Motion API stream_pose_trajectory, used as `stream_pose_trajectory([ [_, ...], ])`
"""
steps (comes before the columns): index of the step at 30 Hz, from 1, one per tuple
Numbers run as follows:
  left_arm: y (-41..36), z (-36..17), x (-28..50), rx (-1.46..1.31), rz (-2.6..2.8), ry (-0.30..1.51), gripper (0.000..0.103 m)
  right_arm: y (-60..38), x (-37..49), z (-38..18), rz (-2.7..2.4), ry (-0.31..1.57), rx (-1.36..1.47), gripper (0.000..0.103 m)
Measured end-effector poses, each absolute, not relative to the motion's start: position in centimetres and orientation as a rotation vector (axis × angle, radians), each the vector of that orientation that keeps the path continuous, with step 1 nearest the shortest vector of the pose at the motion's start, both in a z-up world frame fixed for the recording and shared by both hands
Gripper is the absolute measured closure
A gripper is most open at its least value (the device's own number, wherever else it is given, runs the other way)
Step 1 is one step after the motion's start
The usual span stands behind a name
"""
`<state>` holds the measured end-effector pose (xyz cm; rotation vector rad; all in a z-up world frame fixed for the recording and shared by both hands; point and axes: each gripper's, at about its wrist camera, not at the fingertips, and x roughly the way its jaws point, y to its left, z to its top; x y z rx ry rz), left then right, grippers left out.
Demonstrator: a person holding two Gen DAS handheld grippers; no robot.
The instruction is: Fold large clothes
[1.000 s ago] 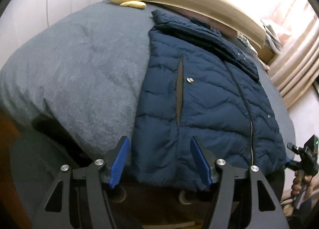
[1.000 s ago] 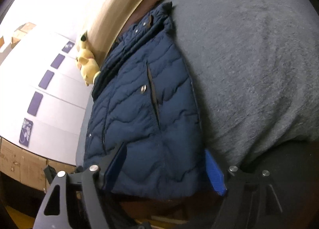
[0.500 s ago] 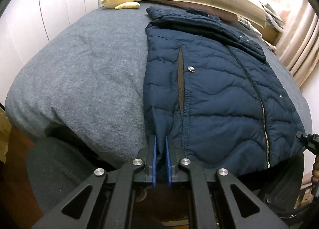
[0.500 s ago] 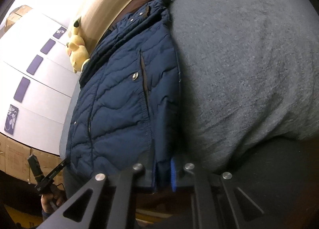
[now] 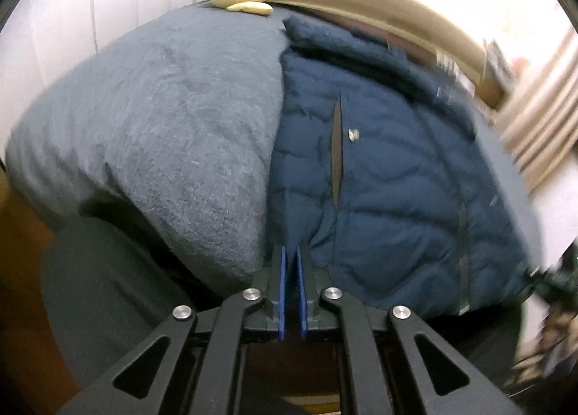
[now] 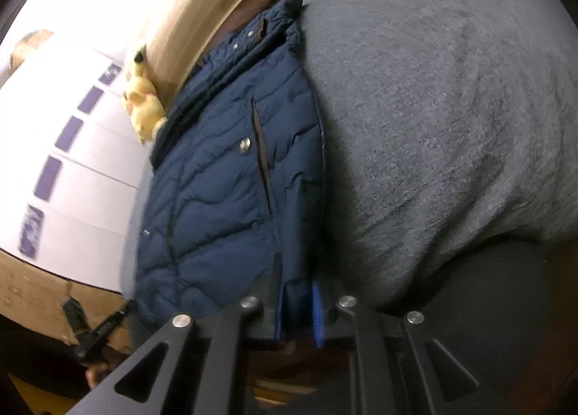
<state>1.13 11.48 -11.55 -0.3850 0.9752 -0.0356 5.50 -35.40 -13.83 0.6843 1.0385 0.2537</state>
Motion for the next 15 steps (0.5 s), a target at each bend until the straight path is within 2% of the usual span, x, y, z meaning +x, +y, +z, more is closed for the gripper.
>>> stream_pose_trajectory([
  [1, 11.9, -11.4, 1.0, -0.422, -0.048, 0.964, 0.065, -35.6, 5.4, -13.7, 0.253, 1.028, 0.689, 0.082],
  [2, 12.2, -11.3, 1.0, -0.454, -0.06, 0.954, 0.045, -35.8, 5.3, -13.5, 0.249, 1.013, 0.691, 0.076],
  [3, 12.6, -11.2, 0.9, -0.493, -0.069, 0.939, 0.019, -36.0, 5.3, -13.5, 0.252, 1.006, 0.698, 0.059],
  [4, 12.7, -11.2, 0.8, -0.509, -0.076, 0.921, 0.018, -36.1, 5.3, -13.5, 0.261, 1.003, 0.711, 0.045],
  [5, 12.5, -11.1, 0.8, -0.511, -0.084, 0.915, 0.018, -36.1, 5.3, -13.4, 0.263, 0.997, 0.72, 0.028],
  [11, 9.8, -13.3, 2.5, -0.373, -0.101, 1.021, 0.019, -35.7, 6.2, -14.1, 0.255, 1.031, 0.694, 0.029],
  [12, 9.7, -13.5, 2.5, -0.374, -0.111, 1.022, 0.025, -35.5, 6.3, -14.3, 0.26, 1.045, 0.695, 0.033],
  [13, 9.4, -13.7, 2.5, -0.365, -0.118, 1.032, 0.047, -34.9, 6.4, -14.5, 0.262, 1.058, 0.683, 0.039],
  [15, 8.8, -14.2, 2.7, -0.292, -0.073, 1.07, 0.081, -34.2, 6.6, -14.8, 0.247, 1.101, 0.616, 0.078],
])
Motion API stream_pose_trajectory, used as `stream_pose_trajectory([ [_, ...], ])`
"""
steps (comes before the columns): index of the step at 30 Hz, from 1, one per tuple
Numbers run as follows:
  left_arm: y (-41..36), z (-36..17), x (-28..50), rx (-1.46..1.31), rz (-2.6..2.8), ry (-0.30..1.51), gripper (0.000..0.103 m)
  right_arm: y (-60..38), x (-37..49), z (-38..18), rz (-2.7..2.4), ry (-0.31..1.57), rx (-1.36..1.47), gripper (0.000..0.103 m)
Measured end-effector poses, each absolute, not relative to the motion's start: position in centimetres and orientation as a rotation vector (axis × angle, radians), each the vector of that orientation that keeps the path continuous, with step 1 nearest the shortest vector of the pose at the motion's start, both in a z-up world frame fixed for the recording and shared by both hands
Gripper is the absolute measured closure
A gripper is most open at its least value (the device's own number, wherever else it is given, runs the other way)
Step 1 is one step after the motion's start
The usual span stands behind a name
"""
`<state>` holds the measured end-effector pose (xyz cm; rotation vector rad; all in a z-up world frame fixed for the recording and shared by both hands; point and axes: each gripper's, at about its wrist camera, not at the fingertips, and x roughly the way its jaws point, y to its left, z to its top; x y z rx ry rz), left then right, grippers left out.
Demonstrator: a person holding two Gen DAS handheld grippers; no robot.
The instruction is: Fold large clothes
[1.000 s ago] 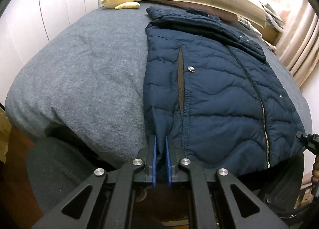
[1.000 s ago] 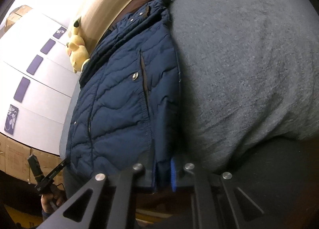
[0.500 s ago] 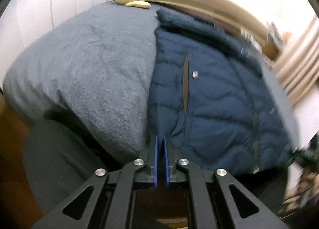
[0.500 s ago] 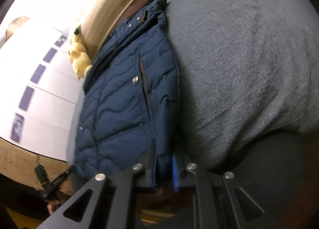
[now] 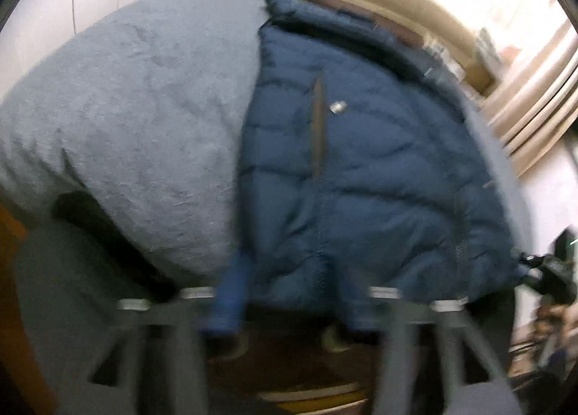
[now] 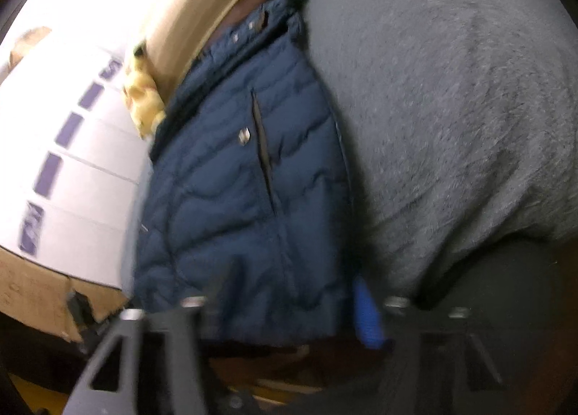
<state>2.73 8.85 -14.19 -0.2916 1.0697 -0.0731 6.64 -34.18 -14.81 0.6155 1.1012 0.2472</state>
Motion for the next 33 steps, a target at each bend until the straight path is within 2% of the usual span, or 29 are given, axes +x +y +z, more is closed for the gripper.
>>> stream_pose_trajectory([
  [1, 8.8, -14.3, 2.7, -0.271, -0.068, 1.073, 0.091, -34.1, 6.7, -15.0, 0.236, 1.112, 0.607, 0.082],
  [3, 9.2, -14.0, 2.5, -0.285, -0.082, 1.069, 0.093, -34.1, 6.6, -14.9, 0.244, 1.112, 0.606, 0.091],
  [5, 9.7, -13.3, 2.0, -0.311, -0.091, 1.045, 0.094, -33.8, 6.4, -14.2, 0.248, 1.107, 0.58, 0.092],
  [11, 10.5, -9.9, 0.4, -0.329, -0.1, 0.937, 0.096, -33.8, 5.6, -10.9, 0.289, 1.05, 0.572, 0.094],
  [16, 10.9, -11.0, 1.4, -0.354, -0.108, 0.936, 0.091, -34.4, 6.4, -12.8, 0.321, 1.06, 0.621, 0.089],
  [17, 10.9, -11.4, 1.7, -0.363, -0.11, 0.947, 0.089, -34.5, 6.3, -13.1, 0.318, 1.057, 0.631, 0.086],
  [18, 11.0, -11.7, 2.2, -0.372, -0.116, 0.954, 0.081, -34.7, 6.3, -13.7, 0.312, 1.046, 0.649, 0.077],
  [19, 10.8, -11.9, 2.6, -0.384, -0.117, 0.953, 0.062, -35.0, 6.1, -13.9, 0.309, 1.041, 0.665, 0.068],
  [20, 10.8, -12.3, 2.8, -0.393, -0.107, 0.952, 0.049, -35.7, 6.1, -14.5, 0.307, 1.038, 0.698, 0.04],
  [21, 10.7, -12.4, 2.9, -0.391, -0.096, 0.954, 0.036, -35.8, 6.0, -14.8, 0.299, 1.037, 0.712, 0.024],
  [23, 10.5, -12.8, 3.0, -0.387, -0.093, 0.959, 0.036, -35.9, 6.0, -15.4, 0.289, 1.041, 0.719, 0.024],
  [25, 9.9, -13.3, 3.5, -0.362, -0.089, 0.983, 0.036, -35.7, 6.1, -15.9, 0.299, 1.073, 0.724, 0.032],
  [26, 9.6, -13.6, 3.6, -0.342, -0.085, 1.001, 0.038, -35.5, 6.2, -16.2, 0.302, 1.09, 0.722, 0.049],
  [27, 9.6, -13.8, 3.6, -0.333, -0.083, 1.006, 0.059, -35.3, 6.3, -16.5, 0.303, 1.103, 0.72, 0.073],
  [28, 9.6, -14.0, 3.7, -0.318, -0.066, 1.02, 0.084, -35.5, 6.1, -16.7, 0.303, 1.107, 0.725, 0.076],
  [29, 9.8, -14.2, 3.8, -0.311, -0.058, 1.034, 0.087, -35.6, 6.1, -16.7, 0.301, 1.103, 0.732, 0.083],
  [30, 10.1, -14.2, 3.8, -0.328, -0.069, 1.035, 0.091, -35.6, 6.0, -16.6, 0.301, 1.096, 0.73, 0.087],
  [33, 10.9, -13.3, 3.4, -0.36, -0.079, 1.013, 0.094, -35.6, 5.6, -15.4, 0.319, 1.067, 0.729, 0.091],
])
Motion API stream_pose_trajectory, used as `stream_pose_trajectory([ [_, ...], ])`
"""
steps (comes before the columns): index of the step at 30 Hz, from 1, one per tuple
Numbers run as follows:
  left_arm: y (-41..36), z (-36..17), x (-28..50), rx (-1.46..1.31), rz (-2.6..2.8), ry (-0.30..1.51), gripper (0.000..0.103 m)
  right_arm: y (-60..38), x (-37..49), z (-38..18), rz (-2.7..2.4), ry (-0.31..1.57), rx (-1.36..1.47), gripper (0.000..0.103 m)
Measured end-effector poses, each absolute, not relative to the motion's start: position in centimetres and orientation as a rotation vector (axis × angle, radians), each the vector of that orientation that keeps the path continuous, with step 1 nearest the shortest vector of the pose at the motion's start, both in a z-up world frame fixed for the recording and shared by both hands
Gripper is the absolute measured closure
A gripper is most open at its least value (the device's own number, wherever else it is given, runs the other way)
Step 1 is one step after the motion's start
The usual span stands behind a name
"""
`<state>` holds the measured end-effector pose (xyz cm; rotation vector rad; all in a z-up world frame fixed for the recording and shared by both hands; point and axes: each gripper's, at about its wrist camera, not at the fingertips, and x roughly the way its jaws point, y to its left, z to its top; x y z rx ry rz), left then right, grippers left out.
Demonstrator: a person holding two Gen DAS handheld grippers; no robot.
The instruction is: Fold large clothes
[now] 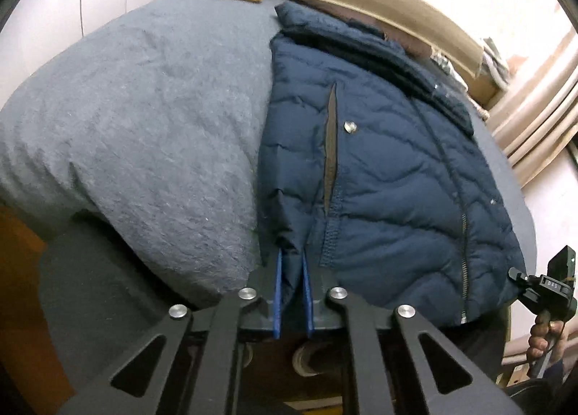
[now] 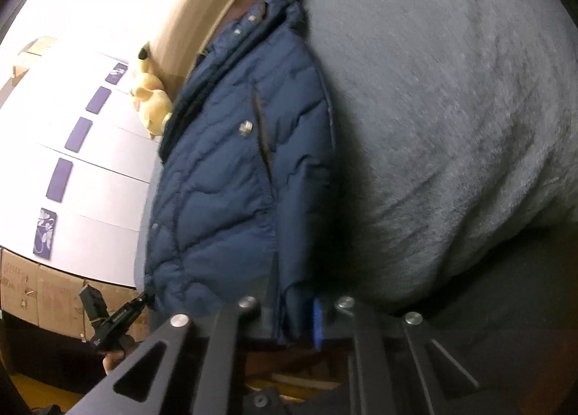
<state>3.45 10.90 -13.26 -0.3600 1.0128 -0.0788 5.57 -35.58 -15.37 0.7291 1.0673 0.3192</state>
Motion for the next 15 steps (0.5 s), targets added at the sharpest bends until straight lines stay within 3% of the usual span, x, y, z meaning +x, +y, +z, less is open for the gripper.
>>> stream_pose_trajectory([
  [6, 11.0, -10.3, 2.5, -0.374, -0.094, 0.934, 0.095, -35.8, 5.5, -12.0, 0.376, 0.975, 0.741, 0.092],
  [15, 11.0, -10.8, 2.5, -0.378, -0.075, 0.951, 0.095, -35.3, 5.9, -13.0, 0.377, 0.979, 0.755, 0.092],
])
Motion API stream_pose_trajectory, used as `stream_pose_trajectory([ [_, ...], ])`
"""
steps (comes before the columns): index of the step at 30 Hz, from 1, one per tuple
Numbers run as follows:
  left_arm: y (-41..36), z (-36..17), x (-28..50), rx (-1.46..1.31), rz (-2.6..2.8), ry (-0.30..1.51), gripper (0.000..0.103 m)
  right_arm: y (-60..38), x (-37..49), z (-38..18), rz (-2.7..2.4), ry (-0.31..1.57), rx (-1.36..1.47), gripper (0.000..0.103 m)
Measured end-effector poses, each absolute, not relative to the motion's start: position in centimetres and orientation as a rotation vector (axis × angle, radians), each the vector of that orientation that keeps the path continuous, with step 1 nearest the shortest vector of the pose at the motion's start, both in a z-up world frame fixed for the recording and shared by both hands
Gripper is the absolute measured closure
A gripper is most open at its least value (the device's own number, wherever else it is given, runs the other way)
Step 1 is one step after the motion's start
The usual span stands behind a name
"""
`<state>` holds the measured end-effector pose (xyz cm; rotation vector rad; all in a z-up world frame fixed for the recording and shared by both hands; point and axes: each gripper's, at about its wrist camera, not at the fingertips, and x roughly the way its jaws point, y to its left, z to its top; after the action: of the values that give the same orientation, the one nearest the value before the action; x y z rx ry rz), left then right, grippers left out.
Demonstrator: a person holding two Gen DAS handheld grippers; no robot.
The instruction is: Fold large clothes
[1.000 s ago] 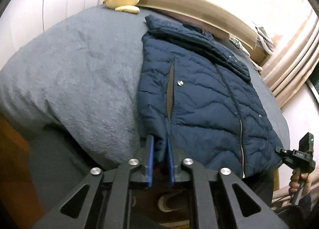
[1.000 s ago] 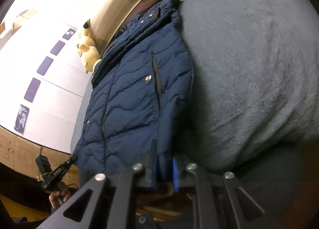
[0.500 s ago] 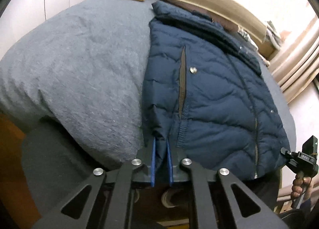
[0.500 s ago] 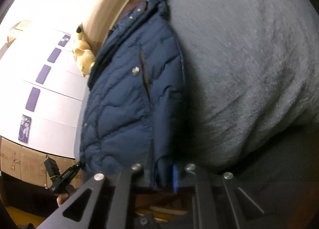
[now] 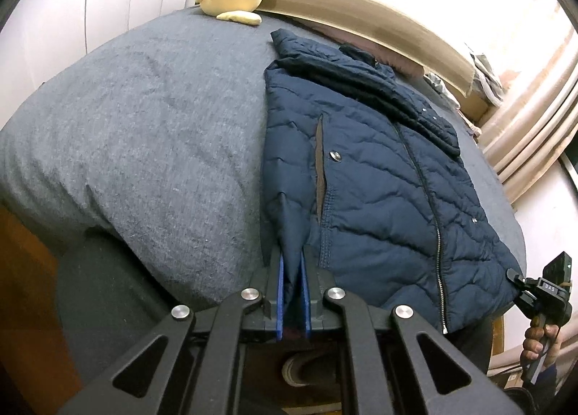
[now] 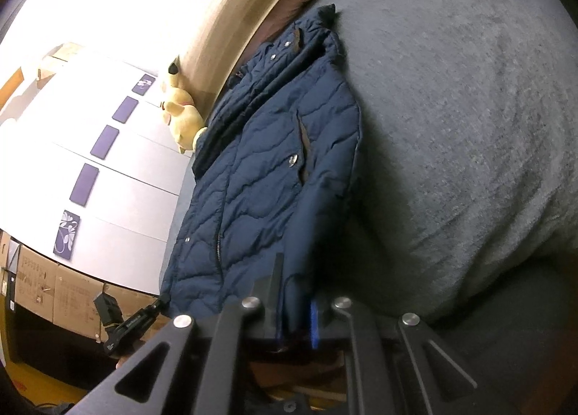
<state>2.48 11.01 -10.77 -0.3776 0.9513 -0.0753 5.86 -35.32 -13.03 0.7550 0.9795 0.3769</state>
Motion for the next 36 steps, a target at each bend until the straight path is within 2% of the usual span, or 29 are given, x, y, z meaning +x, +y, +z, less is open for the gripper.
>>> stream_pose_trajectory([
  [17, 11.4, -10.2, 2.3, -0.389, -0.091, 0.923, 0.095, -34.7, 5.8, -12.7, 0.373, 0.976, 0.741, 0.092],
  [30, 11.9, -3.8, 3.5, -0.397, -0.119, 0.766, 0.097, -35.0, 7.8, -8.6, 0.459, 0.836, 0.779, 0.092],
  [36, 13.0, -1.3, 5.6, -0.394, -0.08, 0.688, 0.102, -35.0, 9.5, -6.6, 0.474, 0.783, 0.776, 0.092],
])
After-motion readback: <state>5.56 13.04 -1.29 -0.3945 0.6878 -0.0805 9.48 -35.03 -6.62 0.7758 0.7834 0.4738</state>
